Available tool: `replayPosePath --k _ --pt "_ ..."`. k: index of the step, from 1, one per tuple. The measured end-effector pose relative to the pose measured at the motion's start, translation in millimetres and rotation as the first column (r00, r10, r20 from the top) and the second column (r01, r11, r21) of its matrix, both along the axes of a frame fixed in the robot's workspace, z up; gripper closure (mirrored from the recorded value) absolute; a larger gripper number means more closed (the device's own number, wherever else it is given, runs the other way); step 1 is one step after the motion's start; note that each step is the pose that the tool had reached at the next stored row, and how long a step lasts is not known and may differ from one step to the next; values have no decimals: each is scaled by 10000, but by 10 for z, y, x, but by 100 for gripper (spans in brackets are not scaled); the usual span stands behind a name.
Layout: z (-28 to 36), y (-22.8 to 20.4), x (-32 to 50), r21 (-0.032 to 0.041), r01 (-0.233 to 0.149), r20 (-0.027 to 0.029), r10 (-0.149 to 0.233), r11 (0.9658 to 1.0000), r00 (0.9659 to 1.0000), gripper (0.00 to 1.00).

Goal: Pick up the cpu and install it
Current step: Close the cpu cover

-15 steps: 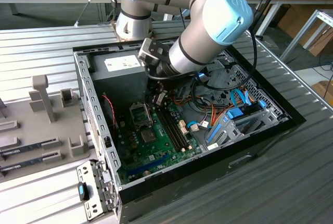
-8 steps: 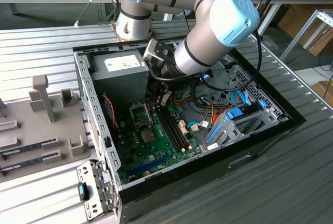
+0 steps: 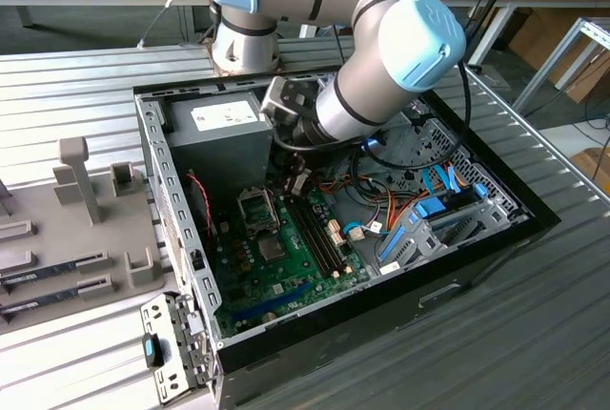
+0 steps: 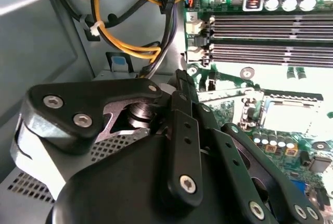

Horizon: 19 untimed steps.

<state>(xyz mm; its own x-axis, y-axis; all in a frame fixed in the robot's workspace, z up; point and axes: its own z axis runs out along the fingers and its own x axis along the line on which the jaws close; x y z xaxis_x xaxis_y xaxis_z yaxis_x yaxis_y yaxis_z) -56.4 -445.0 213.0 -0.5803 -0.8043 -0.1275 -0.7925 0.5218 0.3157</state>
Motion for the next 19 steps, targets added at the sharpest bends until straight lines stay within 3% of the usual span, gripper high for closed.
replayPosePath --k 3,13,19 --pt "-28 19 0 1 2 -5 -2 10000 10000 89" --pt "-103 20 -31 1 3 -5 -3 10000 10000 89" --pt "-107 20 -56 7 1 -3 -1 10000 10000 89"
